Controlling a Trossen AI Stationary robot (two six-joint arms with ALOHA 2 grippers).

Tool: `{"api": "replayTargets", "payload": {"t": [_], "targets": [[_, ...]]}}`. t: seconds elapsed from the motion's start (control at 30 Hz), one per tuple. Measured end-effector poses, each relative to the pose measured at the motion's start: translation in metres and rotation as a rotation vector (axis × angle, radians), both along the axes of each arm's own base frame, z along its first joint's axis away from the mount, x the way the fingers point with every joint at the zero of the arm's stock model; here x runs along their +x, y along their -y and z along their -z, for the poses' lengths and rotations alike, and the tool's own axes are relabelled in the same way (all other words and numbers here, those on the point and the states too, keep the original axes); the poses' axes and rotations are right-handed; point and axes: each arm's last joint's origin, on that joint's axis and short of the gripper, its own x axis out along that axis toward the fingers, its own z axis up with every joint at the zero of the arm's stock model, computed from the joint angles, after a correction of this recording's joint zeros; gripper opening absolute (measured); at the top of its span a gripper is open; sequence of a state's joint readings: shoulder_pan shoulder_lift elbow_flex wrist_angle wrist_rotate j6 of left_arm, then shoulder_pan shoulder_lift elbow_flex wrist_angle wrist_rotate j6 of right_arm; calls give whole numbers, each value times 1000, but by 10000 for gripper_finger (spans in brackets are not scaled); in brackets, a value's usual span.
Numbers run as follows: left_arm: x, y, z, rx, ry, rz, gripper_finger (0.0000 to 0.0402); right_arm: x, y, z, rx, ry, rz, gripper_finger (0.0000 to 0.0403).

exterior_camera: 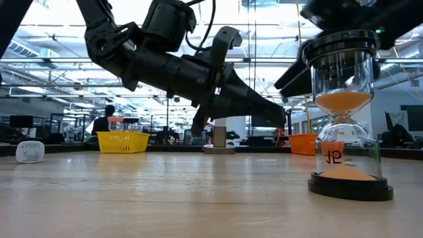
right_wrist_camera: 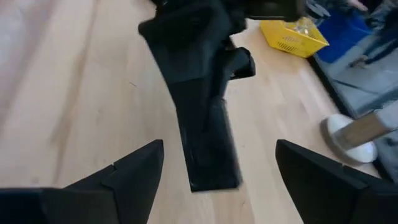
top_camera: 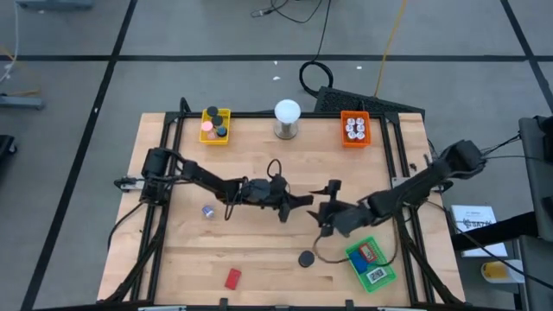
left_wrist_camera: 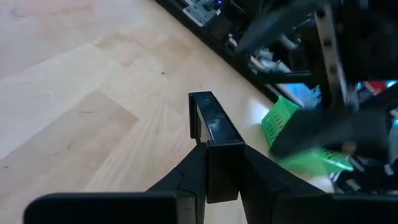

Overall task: Pick & Place Office items
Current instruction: Put the black digital clock into the green bin

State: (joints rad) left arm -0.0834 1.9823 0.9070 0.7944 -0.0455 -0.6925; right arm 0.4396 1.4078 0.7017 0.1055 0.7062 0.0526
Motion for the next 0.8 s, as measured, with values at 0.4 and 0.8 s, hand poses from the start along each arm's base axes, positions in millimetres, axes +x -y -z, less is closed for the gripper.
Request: {"api": "replayTargets", "payload": {"t": [0.4,0.8], "targets": [[1,-4,-3,-55,31,11,71,38,-13,14,-161,-146,28,307],[1,-4,-5,-72,44,26,72,37,-12,15,-180,-153,55,171]]}}
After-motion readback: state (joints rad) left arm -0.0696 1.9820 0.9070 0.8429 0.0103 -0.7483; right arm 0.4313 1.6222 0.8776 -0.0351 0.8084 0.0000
